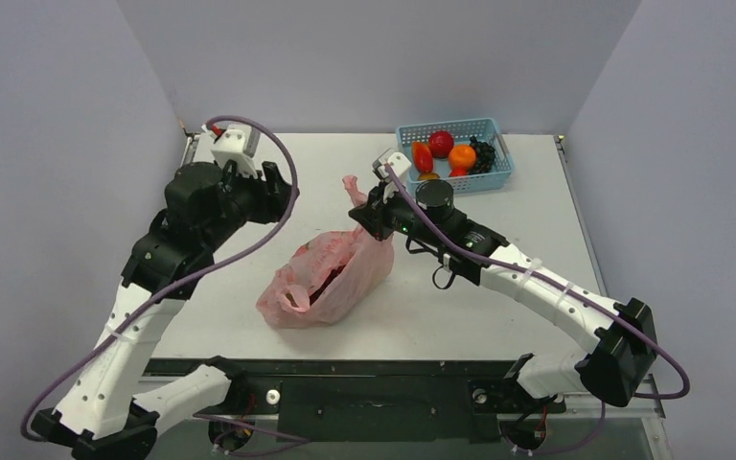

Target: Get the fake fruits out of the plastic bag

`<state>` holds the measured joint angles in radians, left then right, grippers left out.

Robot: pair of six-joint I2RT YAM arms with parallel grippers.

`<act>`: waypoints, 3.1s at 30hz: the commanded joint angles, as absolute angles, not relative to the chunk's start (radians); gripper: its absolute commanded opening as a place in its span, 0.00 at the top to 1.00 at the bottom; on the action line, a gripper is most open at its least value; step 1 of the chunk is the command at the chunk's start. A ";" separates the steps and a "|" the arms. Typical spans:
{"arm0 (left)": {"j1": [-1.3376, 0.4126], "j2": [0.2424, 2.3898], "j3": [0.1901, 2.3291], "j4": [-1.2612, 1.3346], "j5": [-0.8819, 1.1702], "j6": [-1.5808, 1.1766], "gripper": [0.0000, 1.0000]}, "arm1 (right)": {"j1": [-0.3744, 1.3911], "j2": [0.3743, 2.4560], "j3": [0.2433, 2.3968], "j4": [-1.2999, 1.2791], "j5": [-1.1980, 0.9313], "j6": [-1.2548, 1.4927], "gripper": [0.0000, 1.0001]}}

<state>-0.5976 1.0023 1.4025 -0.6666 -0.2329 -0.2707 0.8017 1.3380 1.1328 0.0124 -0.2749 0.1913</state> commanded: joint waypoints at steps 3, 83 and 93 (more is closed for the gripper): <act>-0.296 1.107 1.341 -0.711 0.729 -0.237 0.48 | 0.779 1.327 1.150 0.049 -0.374 0.189 1.00; -0.290 1.112 1.032 -0.473 0.640 -0.366 1.00 | 1.239 1.334 1.046 -0.363 0.605 1.273 0.95; -0.075 1.033 1.059 -0.495 0.655 -0.520 1.00 | 0.977 1.280 0.987 -0.124 0.108 0.898 1.00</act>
<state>-0.1062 1.0557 0.9863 -0.4713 0.6453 -0.4644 1.0481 1.2953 0.9794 -0.2626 0.3202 1.0607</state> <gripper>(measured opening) 0.004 0.002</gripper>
